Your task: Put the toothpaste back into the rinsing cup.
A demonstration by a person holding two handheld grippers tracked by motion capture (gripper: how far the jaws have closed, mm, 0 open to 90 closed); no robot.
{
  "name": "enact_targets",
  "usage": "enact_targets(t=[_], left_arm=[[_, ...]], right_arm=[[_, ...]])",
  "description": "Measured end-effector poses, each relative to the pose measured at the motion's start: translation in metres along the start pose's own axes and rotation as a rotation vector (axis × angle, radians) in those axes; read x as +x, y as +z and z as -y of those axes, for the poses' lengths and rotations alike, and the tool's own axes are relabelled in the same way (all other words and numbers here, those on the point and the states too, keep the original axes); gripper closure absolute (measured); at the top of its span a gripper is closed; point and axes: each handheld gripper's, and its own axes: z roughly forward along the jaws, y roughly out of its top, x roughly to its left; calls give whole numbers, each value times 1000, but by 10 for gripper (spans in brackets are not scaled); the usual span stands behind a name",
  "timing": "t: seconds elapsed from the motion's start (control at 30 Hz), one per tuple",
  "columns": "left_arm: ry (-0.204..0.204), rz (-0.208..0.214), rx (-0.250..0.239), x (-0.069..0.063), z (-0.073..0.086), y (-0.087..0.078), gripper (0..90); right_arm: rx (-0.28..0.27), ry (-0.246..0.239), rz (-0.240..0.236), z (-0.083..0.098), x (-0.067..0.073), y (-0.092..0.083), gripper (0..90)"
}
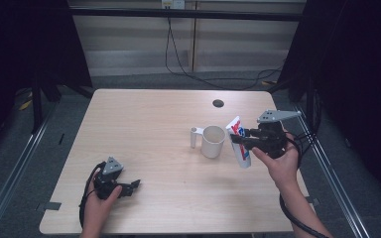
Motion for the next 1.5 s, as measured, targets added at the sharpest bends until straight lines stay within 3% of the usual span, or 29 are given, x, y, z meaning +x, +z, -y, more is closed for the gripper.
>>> enact_targets(t=[0.87, 1.5], left_arm=[[0, 0, 1, 0, 0, 0, 156], [1, -2, 0, 0, 0, 0, 157]], right_arm=[[-70, 8, 18, -25, 0, 10, 651], [-113, 45, 52, -38, -9, 24, 651]])
